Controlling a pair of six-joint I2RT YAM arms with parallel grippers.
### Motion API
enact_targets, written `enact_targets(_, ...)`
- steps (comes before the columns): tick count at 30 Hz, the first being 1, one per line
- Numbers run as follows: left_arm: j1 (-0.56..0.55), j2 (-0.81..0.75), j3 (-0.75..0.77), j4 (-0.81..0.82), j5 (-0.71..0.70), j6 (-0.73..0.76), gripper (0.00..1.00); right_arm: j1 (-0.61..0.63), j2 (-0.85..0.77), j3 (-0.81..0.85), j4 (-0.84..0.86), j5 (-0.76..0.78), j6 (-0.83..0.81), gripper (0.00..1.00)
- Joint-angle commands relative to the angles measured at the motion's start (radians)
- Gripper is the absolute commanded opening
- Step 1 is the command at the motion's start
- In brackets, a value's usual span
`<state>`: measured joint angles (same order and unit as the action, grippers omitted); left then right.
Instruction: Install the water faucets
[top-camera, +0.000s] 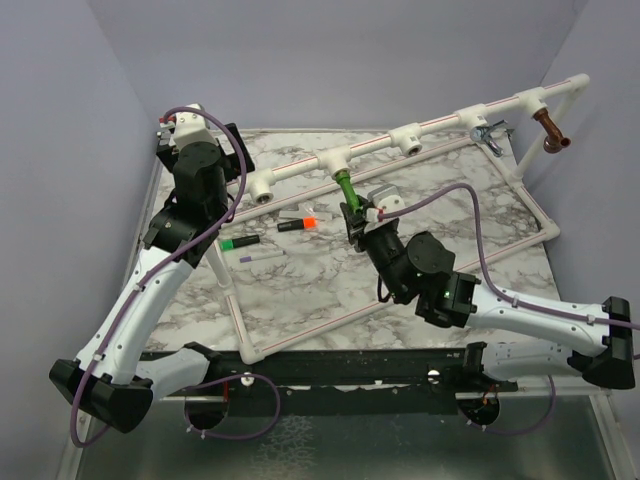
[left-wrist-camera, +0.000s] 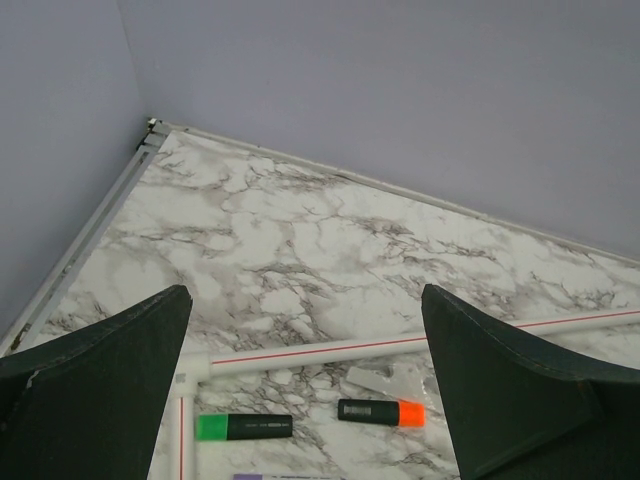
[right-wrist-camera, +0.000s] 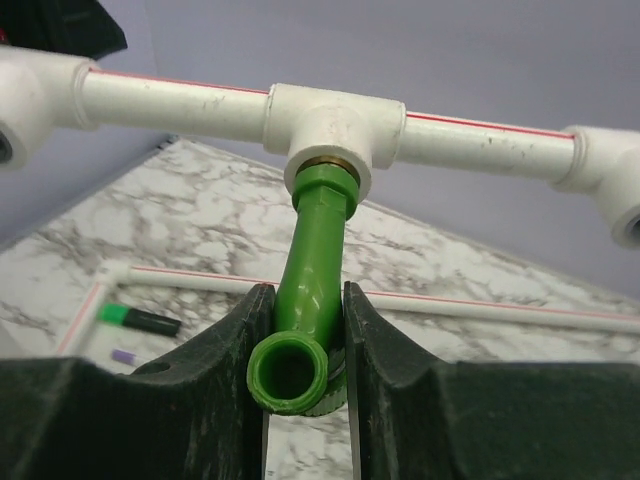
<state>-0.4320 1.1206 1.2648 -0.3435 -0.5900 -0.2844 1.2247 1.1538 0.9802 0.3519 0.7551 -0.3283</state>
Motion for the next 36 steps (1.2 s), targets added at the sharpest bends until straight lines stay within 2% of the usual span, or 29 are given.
enact_targets(1,-0.042,0.043,-0.103,-0.345,0.144,0.024,0.99,-0.002,0.042,-0.002,0.074,-0.103,0.416,0.01)
enact_targets(10,-0.046,0.035,-0.104,-0.344,0.154,0.022,0.99,-0.003,0.013,-0.031,0.172,-0.04,0.79,0.01)
enact_targets(16,-0.061,0.031,-0.107,-0.344,0.153,0.022,0.99,-0.044,-0.002,-0.086,0.209,-0.026,1.114,0.01)
enact_targets(20,-0.07,0.029,-0.11,-0.345,0.146,0.022,0.99,-0.058,0.018,-0.081,0.242,-0.041,1.221,0.0)
enact_targets(24,-0.074,0.025,-0.111,-0.345,0.133,0.02,0.99,-0.095,0.034,-0.057,0.211,-0.063,1.361,0.01)
enact_targets(29,-0.075,0.02,-0.115,-0.345,0.115,0.011,0.99,-0.187,0.037,-0.007,0.068,-0.138,1.586,0.0)
enact_targets(36,-0.077,0.021,-0.112,-0.345,0.111,0.013,0.99,-0.212,0.058,0.013,0.053,-0.214,1.736,0.0)
